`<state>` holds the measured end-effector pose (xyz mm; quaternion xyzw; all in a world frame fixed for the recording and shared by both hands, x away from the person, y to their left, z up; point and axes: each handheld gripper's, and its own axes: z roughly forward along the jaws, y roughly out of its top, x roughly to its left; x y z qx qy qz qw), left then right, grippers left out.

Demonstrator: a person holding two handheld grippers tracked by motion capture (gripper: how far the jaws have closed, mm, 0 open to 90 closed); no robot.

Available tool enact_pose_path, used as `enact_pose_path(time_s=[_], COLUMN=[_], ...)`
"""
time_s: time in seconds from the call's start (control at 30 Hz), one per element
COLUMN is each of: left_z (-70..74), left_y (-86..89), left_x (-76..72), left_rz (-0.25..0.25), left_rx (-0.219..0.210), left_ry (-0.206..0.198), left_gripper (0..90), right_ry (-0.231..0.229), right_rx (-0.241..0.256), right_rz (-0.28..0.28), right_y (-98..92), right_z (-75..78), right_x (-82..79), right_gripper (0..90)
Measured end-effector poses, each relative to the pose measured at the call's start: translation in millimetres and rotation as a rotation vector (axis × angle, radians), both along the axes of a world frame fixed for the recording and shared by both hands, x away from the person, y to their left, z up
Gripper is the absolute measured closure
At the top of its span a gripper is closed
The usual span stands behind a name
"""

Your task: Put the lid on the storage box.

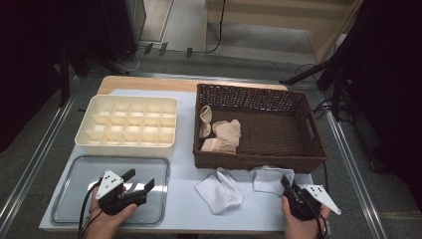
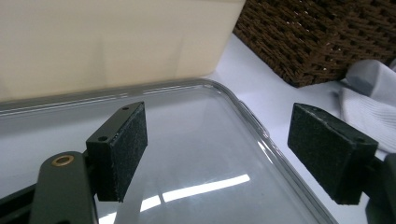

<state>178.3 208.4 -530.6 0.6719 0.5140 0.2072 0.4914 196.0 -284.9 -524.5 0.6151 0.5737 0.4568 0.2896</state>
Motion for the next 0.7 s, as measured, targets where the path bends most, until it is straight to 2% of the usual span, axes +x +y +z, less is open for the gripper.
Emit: enact_pose_path(time_s=[0.07,0.13,0.23,0.27,0.3,0.33,0.37,0.43,0.53,0.63,0.7], left_z=[1.0,3.5,6.6,7.3,7.8,8.4,8.7,9.9,13.2,15.3,16.4], left_y=[-2.7,-6.2,-11.1,-12.6,-14.5,-16.0,-17.8,-21.7,-28.9,-35.9,-37.6], left_x=[-1.2,-2.8,-3.9,-4.0,-4.2,-4.5,-5.0,-6.5,-7.2,-6.0,-5.1], left_rz=[-0.01,-0.021,-0.035,-0.039,-0.038,-0.044,-0.046,-0.056,-0.073,-0.094,-0.114], left_rx=[-0.001,-0.001,0.004,0.0,-0.007,-0.005,-0.004,0.001,-0.001,-0.004,-0.027], left_ry=[-0.004,-0.013,-0.024,-0.023,-0.025,-0.025,-0.025,-0.035,-0.046,-0.062,-0.069], left_gripper=[21.0,21.0,21.0,21.0,21.1,21.2,21.3,22.0,24.5,29.9,32.7], right_ry=[0.015,0.046,0.087,0.1,0.098,0.075,0.046,-0.024,-0.074,-0.089,-0.084], right_rx=[0.051,0.07,0.057,0.039,0.025,0.012,-0.001,0.006,-0.029,-0.035,-0.049], right_rz=[0.005,-0.006,-0.057,-0.073,-0.091,-0.109,-0.126,-0.116,-0.07,-0.011,0.036], right_y=[-2.3,-5.3,-12.7,-15.6,-18.6,-20.5,-21.0,-16.4,0.1,20.7,37.1], right_z=[5.6,9.5,11.1,10.7,10.5,11.5,14.4,23.9,34.4,37.4,36.8], right_x=[-4.8,-11.0,-17.3,-17.7,-18.5,-19.8,-22.5,-30.4,-37.0,-37.4,-36.9], right_gripper=[86.2,86.7,86.1,82.8,74.4,65.2,60.3,53.5,53.0,55.0,55.7])
